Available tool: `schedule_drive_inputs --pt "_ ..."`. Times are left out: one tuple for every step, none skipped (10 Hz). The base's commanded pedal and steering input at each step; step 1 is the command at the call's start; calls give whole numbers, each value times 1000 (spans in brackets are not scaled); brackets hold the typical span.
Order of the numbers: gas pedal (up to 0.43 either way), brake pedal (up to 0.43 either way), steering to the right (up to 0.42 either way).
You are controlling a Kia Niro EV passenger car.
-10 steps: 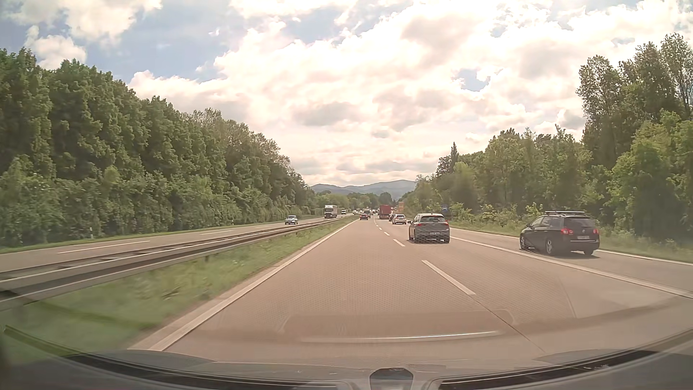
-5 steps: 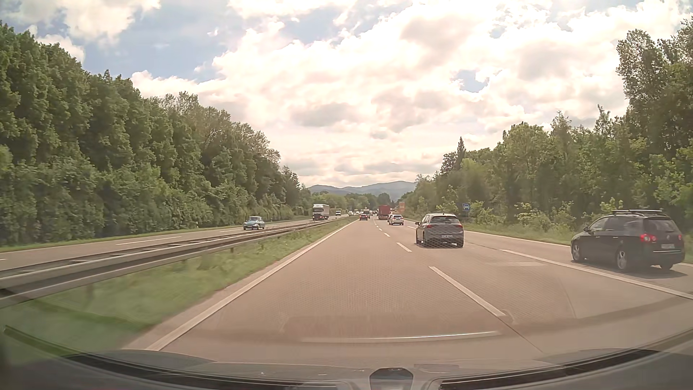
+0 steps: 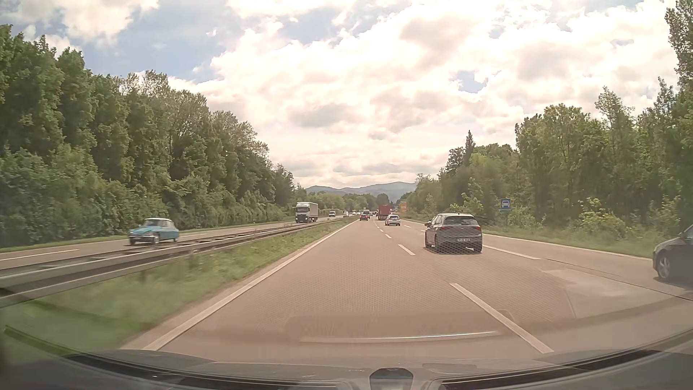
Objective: Follow the waypoints while adhering to traffic rules and regulations
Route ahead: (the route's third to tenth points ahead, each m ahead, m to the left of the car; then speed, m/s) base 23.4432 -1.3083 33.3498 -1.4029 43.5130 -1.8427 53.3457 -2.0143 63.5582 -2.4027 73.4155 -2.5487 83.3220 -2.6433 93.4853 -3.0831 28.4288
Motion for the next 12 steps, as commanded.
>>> schedule_drive_inputs --pt "118 0 3" --pt "118 0 3" --pt "118 0 3" --pt "118 0 3" --pt "118 0 3" --pt "118 0 3" --pt "118 0 3" --pt "118 0 3" --pt "118 0 3" --pt "118 0 3" --pt "118 0 3" --pt "118 0 3"
